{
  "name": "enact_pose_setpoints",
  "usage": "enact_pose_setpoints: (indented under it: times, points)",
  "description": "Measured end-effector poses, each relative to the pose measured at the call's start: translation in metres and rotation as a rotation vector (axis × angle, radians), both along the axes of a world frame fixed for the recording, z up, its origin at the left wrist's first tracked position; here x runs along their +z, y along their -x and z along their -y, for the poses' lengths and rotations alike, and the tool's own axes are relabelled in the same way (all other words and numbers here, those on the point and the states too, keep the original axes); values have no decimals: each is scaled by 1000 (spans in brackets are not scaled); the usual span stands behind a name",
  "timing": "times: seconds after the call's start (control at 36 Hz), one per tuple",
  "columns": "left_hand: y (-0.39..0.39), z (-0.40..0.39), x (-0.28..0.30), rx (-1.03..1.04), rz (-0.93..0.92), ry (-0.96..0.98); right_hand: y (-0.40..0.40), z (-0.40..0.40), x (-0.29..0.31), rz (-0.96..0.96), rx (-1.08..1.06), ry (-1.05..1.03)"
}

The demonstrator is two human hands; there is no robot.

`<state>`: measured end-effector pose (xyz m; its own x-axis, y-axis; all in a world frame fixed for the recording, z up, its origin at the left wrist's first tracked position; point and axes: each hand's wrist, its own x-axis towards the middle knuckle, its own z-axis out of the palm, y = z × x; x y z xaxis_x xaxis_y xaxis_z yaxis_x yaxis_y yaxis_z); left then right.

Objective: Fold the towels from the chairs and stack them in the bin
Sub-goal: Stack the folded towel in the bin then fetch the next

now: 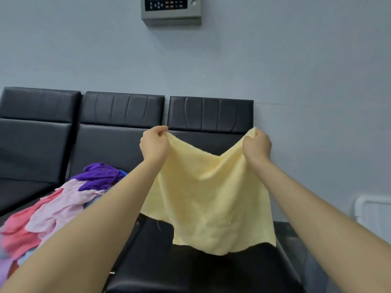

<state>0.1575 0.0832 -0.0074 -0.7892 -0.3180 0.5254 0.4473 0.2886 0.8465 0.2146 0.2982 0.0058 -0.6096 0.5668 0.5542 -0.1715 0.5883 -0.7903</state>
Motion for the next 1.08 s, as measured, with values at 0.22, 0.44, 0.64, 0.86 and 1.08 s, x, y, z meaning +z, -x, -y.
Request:
enact_pose_setpoints:
  times: [0.22, 0.44, 0.64, 0.86, 1.08]
  points:
    - [0, 1, 4, -89, 11, -49, -4, -19, -1, 82, -134, -136]
    - [-7, -6, -9, -133, 65, -175, -3, -15, -9, 127, -99, -7]
    - [-3, -8, -19, -151, 11, -177, 1, -5, -27, 70, 3, -4]
    - [6, -4, -27, -112, 126, 17, 1, -6, -36, 34, -47, -35]
    - [12, 3, -40, -226, 189, -30, 1, -9, -46, 35, -53, 8]
